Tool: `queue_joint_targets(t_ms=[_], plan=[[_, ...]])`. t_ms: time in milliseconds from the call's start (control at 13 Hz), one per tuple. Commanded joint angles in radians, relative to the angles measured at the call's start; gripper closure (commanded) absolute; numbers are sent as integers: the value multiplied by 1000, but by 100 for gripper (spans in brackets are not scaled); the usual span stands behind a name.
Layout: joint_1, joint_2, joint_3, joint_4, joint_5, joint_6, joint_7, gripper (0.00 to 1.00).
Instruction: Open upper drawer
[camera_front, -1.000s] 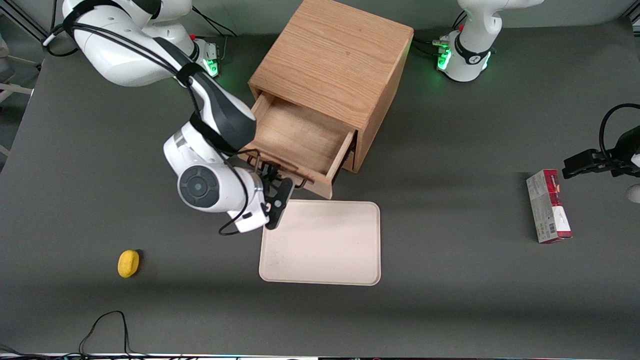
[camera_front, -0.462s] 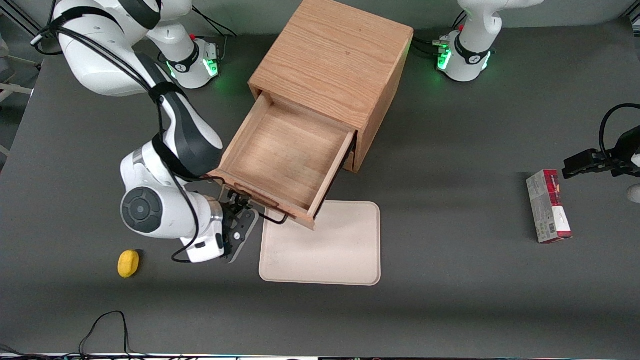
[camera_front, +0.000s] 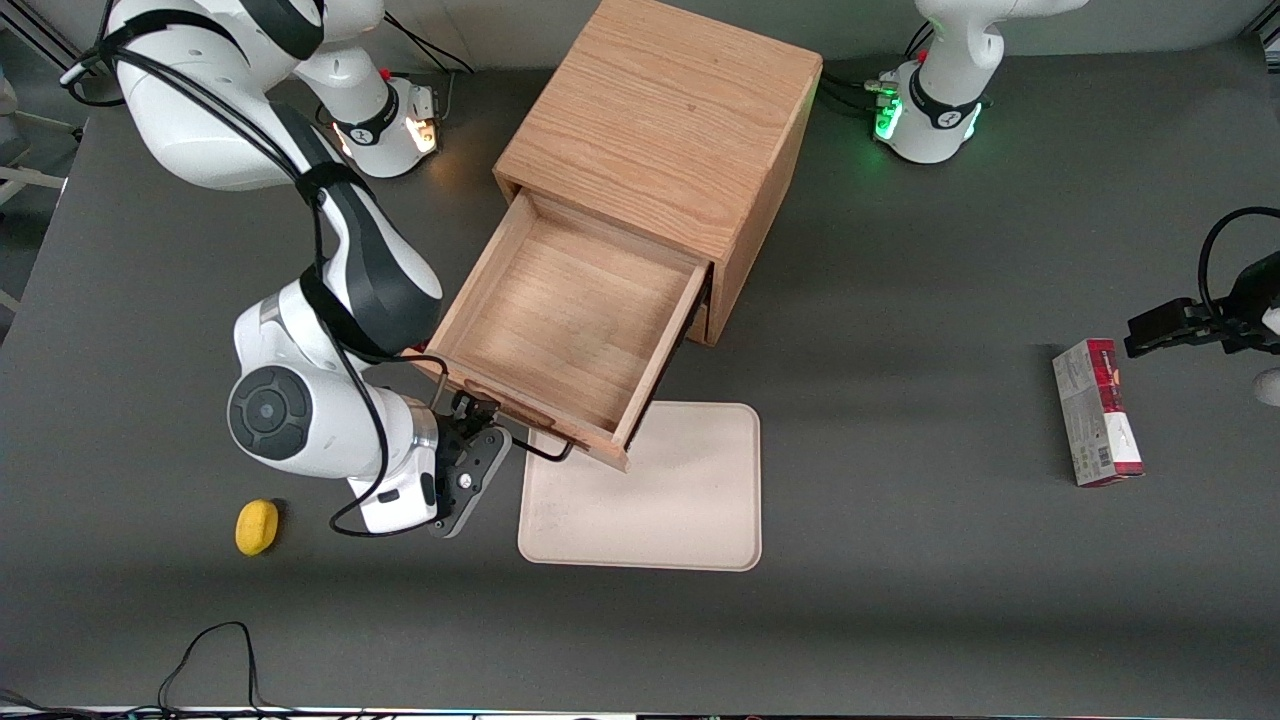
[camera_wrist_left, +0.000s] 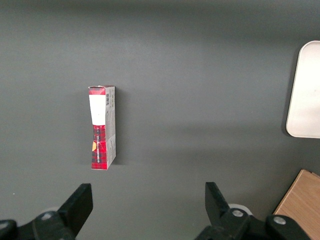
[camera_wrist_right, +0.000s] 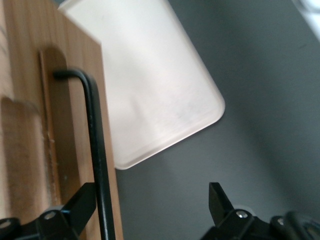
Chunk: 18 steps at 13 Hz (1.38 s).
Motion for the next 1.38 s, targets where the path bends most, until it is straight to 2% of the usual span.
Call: queue_joint_targets(t_ms=[0,154,231,308,385,462,692,923,1077,1308], plan=[[0,-68,-1,31,-26,9,35,0],[-8,-91,-1,34,-23,24,38,0],[-11,-130,-7,34,9,11,61,0],[-20,-199,-45,10,79,-41,169,0],[-19,-270,-121,-50,131,-127,313,0],[-19,-363,-161,-134,146,-156,419,0],[-20,-677,-286,-532,140,-127,564,0],[-22,-914,-384,-798,150,-115,610,0],[-22,-1005,-426,-871,155,-120,633,0],[-23,-1004,-429,-860,124,-147,693,0]])
